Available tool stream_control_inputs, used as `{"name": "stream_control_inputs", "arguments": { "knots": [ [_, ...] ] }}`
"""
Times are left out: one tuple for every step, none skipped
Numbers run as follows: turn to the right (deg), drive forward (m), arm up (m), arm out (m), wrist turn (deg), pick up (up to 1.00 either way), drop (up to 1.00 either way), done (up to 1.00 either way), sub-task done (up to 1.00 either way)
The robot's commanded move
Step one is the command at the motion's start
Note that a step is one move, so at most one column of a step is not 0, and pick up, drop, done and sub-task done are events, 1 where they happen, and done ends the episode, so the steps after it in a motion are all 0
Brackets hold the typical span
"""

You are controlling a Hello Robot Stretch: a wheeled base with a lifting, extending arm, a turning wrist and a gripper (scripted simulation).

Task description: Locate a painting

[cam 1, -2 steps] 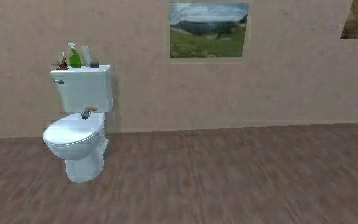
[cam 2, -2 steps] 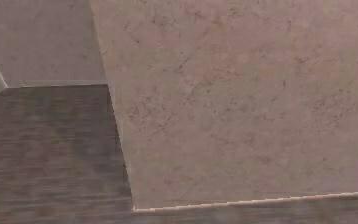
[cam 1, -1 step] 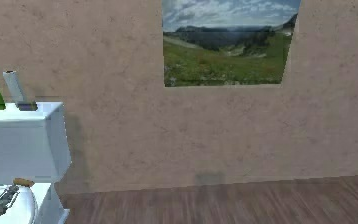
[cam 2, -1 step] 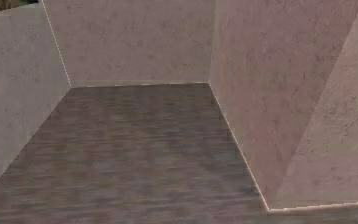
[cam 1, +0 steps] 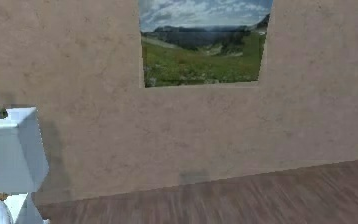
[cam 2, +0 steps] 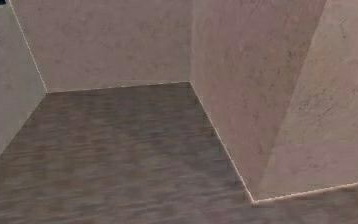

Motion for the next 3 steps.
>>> {"name": "stream_control_inputs", "arguments": {
  "knots": [
    [0.0,0.6,0.0,0.0,0.0,0.0,0.0,0.0,0.0],
    [12.0,0.0,0.0,0.0,0.0,0.0,0.0,0.0,0.0],
    [0.0,0.0,0.0,0.0,0.0,0.0,0.0,1.0,0.0]
  ]
}}
